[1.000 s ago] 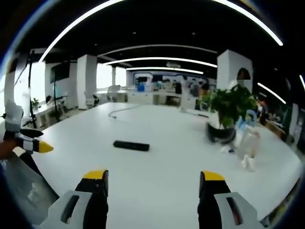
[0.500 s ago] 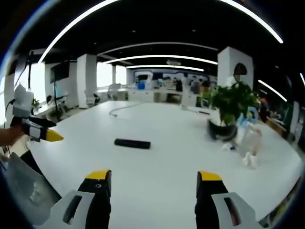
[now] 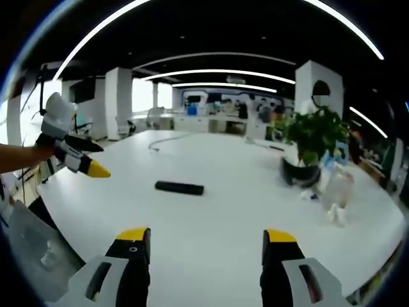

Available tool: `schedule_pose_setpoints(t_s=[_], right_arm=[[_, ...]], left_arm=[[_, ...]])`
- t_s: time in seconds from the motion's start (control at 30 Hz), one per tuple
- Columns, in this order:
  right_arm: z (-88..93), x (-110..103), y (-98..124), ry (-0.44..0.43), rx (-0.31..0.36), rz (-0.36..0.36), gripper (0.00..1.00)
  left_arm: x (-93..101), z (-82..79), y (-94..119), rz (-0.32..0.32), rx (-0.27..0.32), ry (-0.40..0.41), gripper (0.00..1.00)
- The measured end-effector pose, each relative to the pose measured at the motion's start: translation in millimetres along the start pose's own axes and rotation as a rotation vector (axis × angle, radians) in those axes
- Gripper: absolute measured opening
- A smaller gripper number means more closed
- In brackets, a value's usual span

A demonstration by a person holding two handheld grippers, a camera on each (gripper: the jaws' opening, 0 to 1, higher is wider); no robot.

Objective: Press the specified remote control buttons in sequence, fully releasing each button before pressing the next.

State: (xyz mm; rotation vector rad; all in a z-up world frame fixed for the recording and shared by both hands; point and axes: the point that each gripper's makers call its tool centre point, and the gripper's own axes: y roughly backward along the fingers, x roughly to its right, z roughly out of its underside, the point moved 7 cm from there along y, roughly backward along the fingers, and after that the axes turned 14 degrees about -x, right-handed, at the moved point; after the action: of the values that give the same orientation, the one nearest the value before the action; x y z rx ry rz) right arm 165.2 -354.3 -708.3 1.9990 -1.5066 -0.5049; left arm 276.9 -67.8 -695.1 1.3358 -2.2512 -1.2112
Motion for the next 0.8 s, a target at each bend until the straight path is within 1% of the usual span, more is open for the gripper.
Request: schedule_pose_setpoints(t_s=[0.03,0.07,0.1,0.13,0.17,0.3,0.4,0.43,0.5,0.53,0.63,0.7,0.8], right_arm=[[0.0,0.3,0.1,-0.002,0.001,0.001,0.69],[0.1,0.6,0.4,-0.004,0.002,0.002,0.68],[-0.3,1.7,1.5,-0.010,0.007,0.005,0.67],[-0.9,2.9,2.5,-0.017,0.015,0.009,0.66],[-1.4,4.3,3.3,-0.025,0.024,0.013,0.66],[-1.0,4.5,3.4,-0.036,0.022,0.010,0.64],[-1.7,3.9,3.6,-0.035,0.030,0.005,0.63],[-1.7,3.9,3.5,-0.035,0.029,0.003,0.62],[-1.2,3.0,2.7,-0.035,0.021,-0.006,0.61],[-1.5,2.6,2.9,-0.035,0.022,-0.008,0.61],[-1.7,2.7,2.5,-0.038,0.023,-0.011,0.60],[-0.9,3.1,0.9,-0.043,0.011,-0.018,0.60],[-0.3,2.8,0.3,-0.049,0.003,-0.024,0.58]], left_arm=[[0.7,-4.0,-4.2,-0.005,-0.007,-0.038,0.83],[1.8,-5.5,-7.2,0.002,-0.019,-0.055,0.83],[3.8,-8.3,-12.8,0.023,-0.035,-0.077,0.83],[4.0,-10.3,-16.1,0.021,-0.044,-0.075,0.83],[5.2,-13.6,-20.9,0.029,-0.047,-0.089,0.82],[7.4,-23.6,-36.0,0.037,-0.074,-0.148,0.79],[7.6,-30.9,-46.5,0.047,-0.093,-0.176,0.78],[7.2,-32.3,-49.0,0.049,-0.100,-0.185,0.76],[6.8,-36.1,-56.0,0.053,-0.120,-0.219,0.73],[6.6,-38.5,-60.8,0.055,-0.132,-0.250,0.72],[6.8,-43.3,-69.6,0.065,-0.157,-0.295,0.69],[5.5,-48.5,-78.3,0.074,-0.166,-0.324,0.66],[3.8,-52.2,-93.4,0.091,-0.203,-0.359,0.65]])
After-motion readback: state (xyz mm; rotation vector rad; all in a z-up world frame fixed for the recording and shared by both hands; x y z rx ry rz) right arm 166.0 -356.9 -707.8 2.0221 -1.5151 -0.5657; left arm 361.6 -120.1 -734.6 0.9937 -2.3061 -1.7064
